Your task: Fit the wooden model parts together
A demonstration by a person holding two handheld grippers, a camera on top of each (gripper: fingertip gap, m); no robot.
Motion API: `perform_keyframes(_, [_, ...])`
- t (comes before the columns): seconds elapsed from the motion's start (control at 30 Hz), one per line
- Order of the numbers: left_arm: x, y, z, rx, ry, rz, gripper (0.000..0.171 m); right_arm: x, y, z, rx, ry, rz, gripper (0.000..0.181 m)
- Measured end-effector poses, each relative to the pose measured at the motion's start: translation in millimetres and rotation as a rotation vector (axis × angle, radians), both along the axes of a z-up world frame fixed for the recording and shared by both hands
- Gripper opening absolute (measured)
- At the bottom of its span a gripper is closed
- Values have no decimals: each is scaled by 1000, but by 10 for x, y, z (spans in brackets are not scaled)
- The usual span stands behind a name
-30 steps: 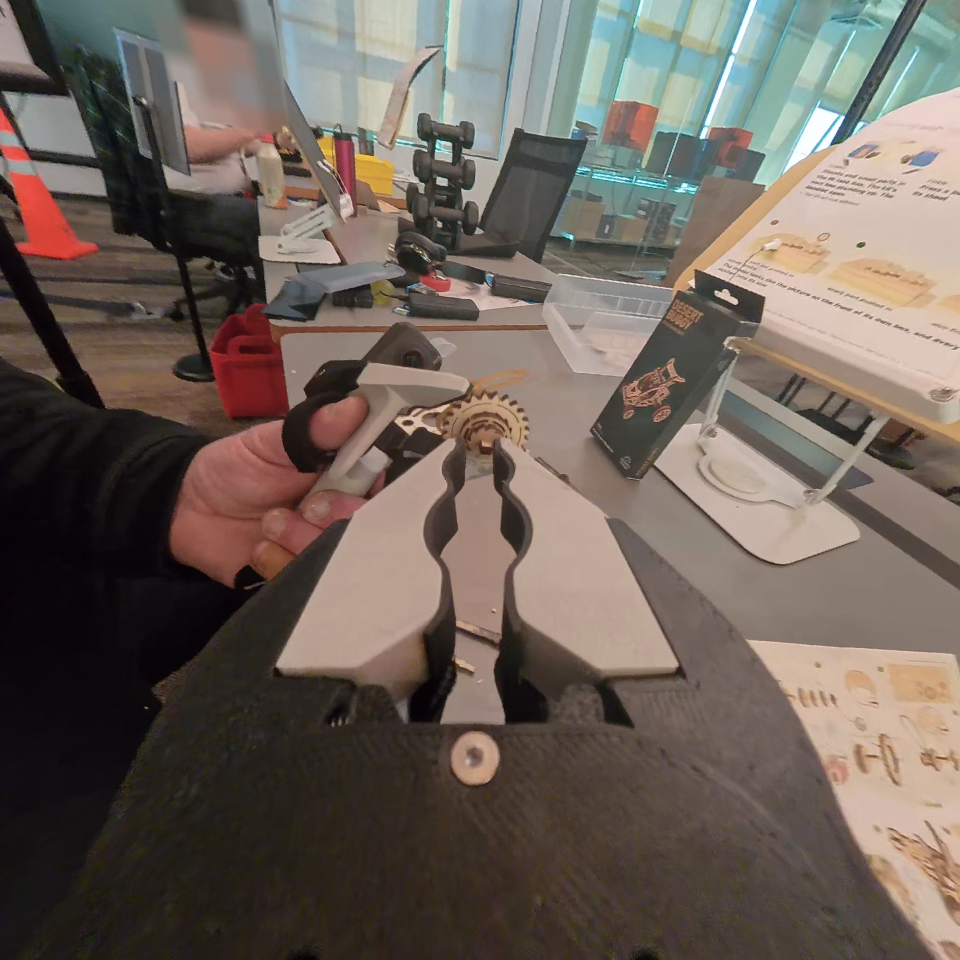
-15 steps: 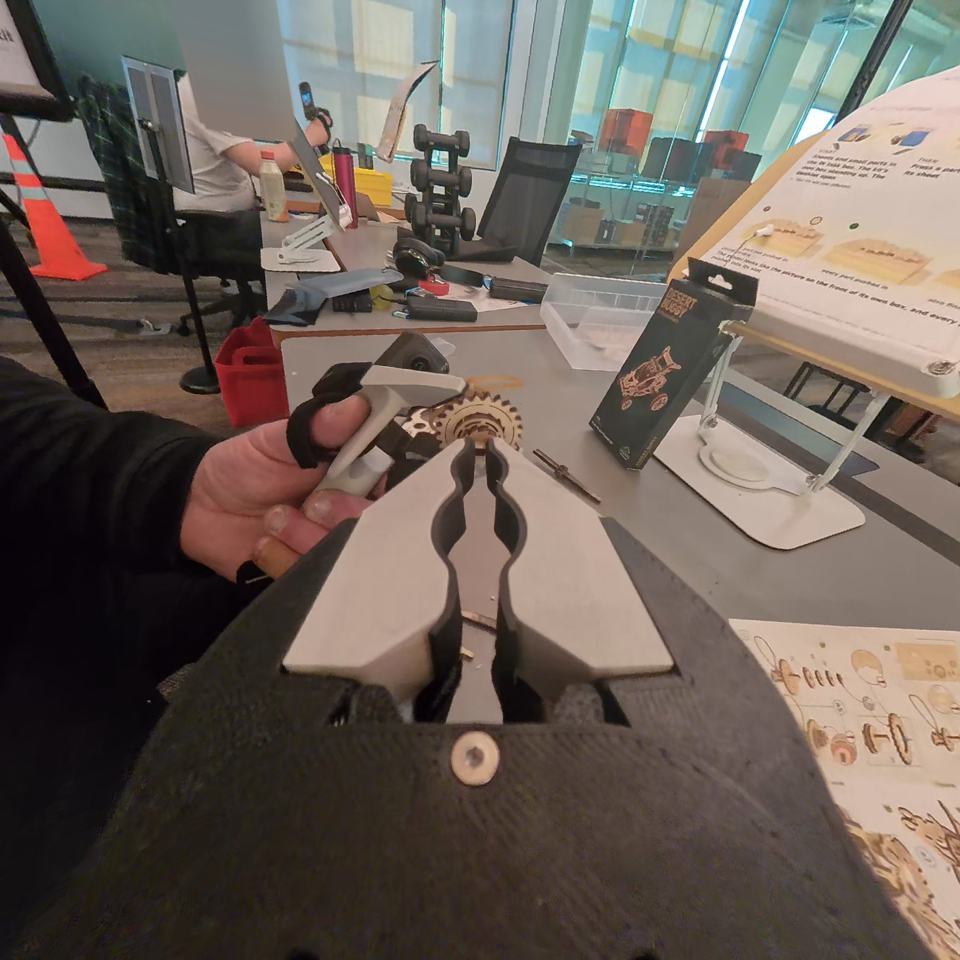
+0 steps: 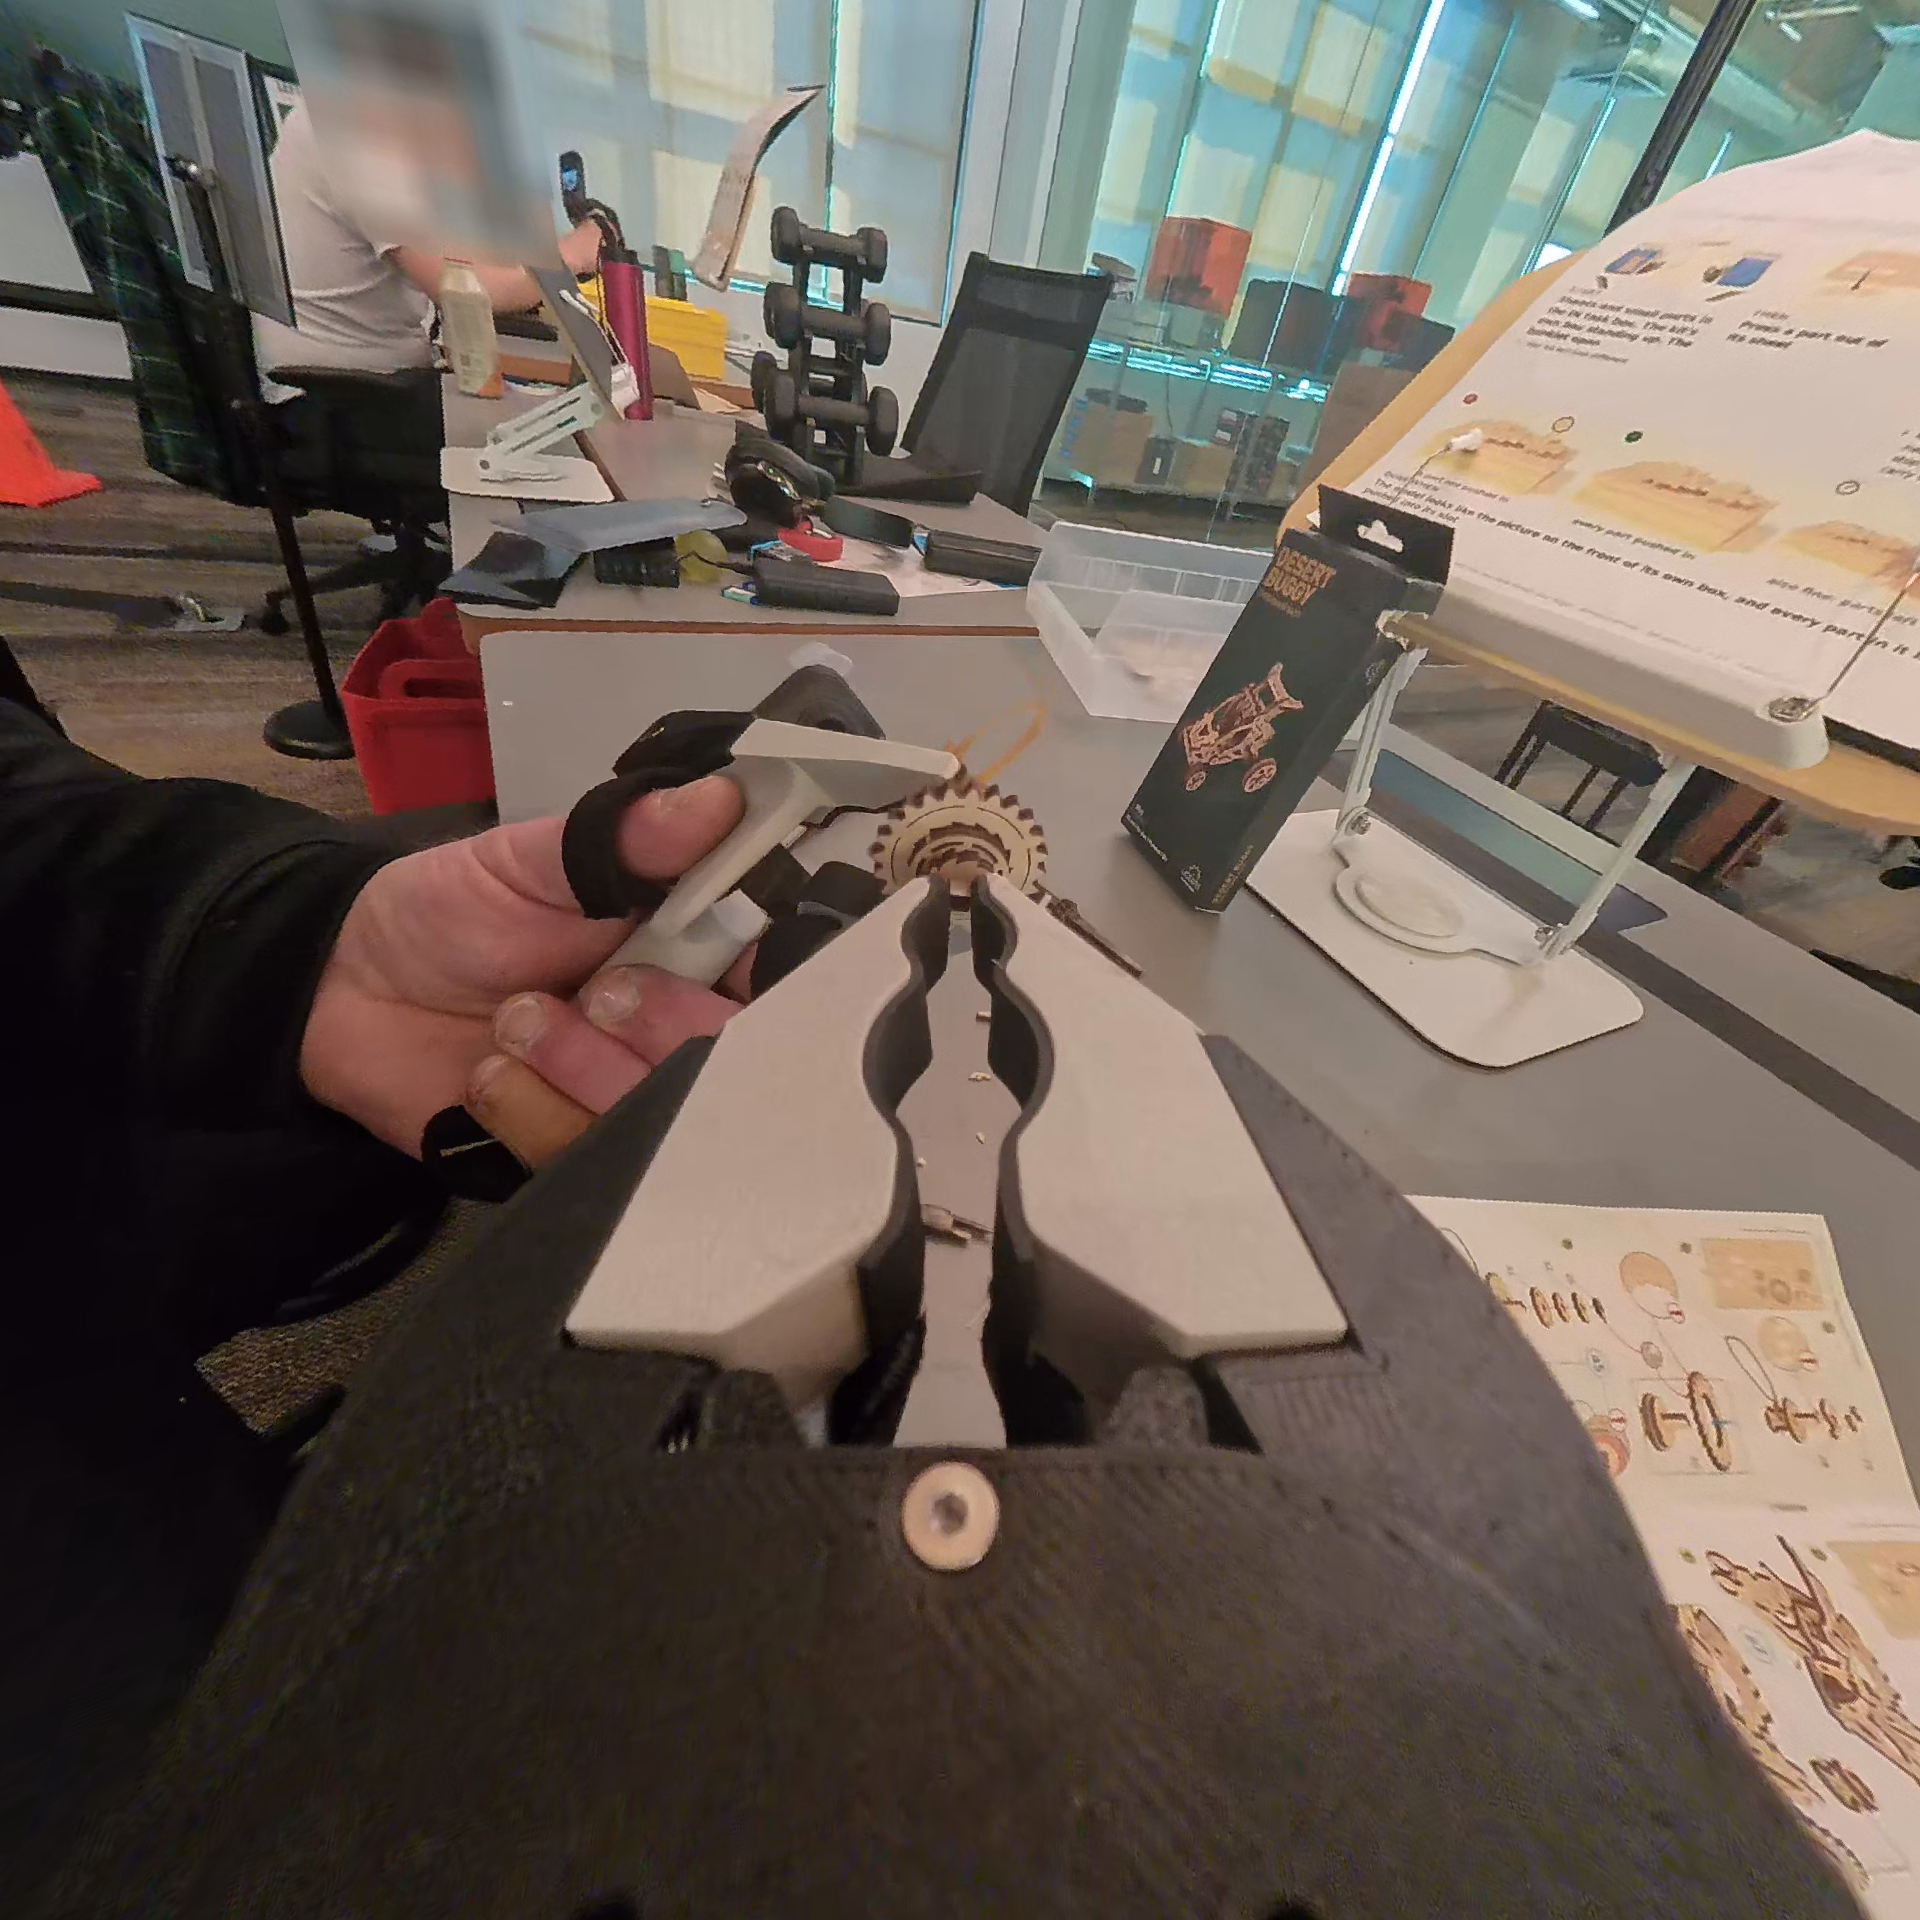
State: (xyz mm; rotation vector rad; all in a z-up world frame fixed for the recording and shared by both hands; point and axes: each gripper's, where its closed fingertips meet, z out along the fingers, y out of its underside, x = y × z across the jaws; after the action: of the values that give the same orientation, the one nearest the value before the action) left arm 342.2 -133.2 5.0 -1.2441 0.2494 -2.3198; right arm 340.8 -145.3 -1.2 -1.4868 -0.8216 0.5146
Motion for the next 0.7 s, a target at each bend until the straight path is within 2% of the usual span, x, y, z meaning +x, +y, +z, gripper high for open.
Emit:
perform_keyframes(0.03, [10,9,-8,-3,1,-2,30,16,14,-17,0,-4,-3,1])
perform_keyframes(0.33, [-7,143,-82,25,48,-2,44,111,50,-103,-20,-59,37,1])
perform_keyframes(0.57, [-49,219,-162,307,296,133,54,240,54,-164,-116,-105,93,1])
perform_keyframes(0.7, [-34,176,-180,585,479,199,57,290,28,-282,-241,-127,156,1])
